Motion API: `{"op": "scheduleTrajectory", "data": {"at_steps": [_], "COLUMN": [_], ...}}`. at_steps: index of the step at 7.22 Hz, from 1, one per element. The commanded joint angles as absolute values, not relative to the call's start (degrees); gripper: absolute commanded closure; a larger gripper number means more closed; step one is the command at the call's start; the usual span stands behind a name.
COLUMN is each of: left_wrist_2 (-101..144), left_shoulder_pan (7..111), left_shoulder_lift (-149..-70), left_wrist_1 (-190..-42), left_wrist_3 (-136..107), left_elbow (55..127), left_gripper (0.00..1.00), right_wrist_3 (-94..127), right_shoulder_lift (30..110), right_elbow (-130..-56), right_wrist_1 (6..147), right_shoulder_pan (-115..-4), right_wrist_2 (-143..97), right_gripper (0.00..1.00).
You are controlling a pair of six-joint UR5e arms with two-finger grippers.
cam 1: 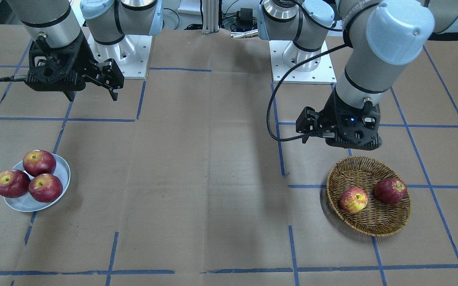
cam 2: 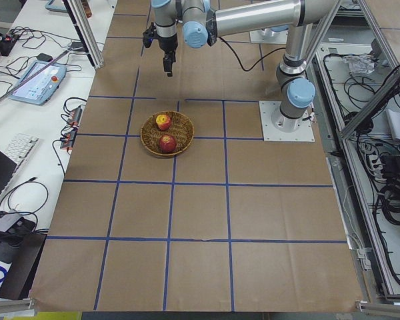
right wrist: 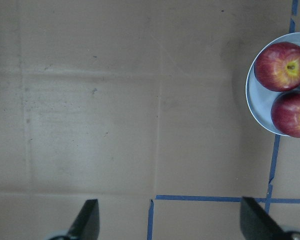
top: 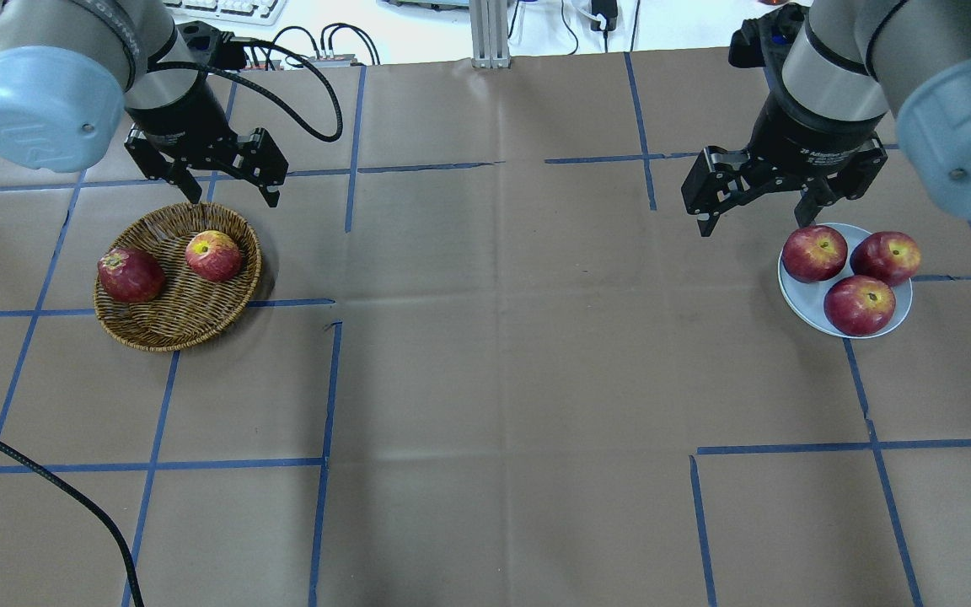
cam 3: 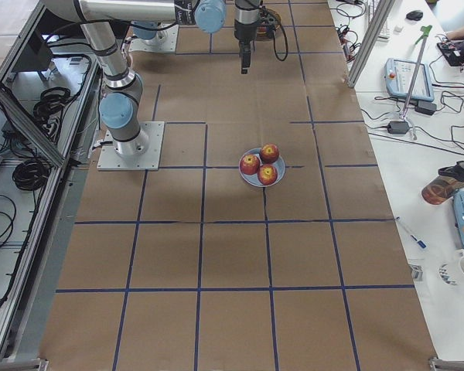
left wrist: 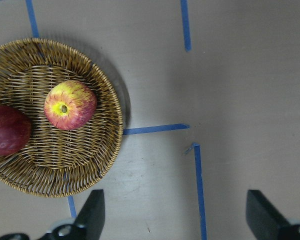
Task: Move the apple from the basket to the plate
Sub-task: 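Lower the left gripper onto the yellow-red apple in the wicker basket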
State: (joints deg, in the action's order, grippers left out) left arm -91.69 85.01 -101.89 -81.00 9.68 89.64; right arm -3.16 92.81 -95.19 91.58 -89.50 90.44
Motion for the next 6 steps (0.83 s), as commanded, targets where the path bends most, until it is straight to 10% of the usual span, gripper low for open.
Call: {"op": "scheduleTrajectory", "data": {"at_steps": [1,6], "left_wrist_2": [-92.5,-91.8], "left_shoulder_pan": [83.0,73.9], "left_shoulder_lift": [-105.4,-114.4], "left_wrist_1": [-77.1,-58.6], "left_wrist_3": [10.6,29.7], "left_elbow": [90.6,94.1], "left_gripper": [0.01,0.01], "right_wrist_3": [-3.2,-3.2], "right_shoulder_lift": [92.8,92.7], "right_elbow": [-95.2,-95.2], "right_wrist_1": [91.6,91.6], "right_shoulder_pan": [-89.5,-89.5], "right_wrist_2": [90.4,90.4], "right_gripper": [0.00,0.00]}}
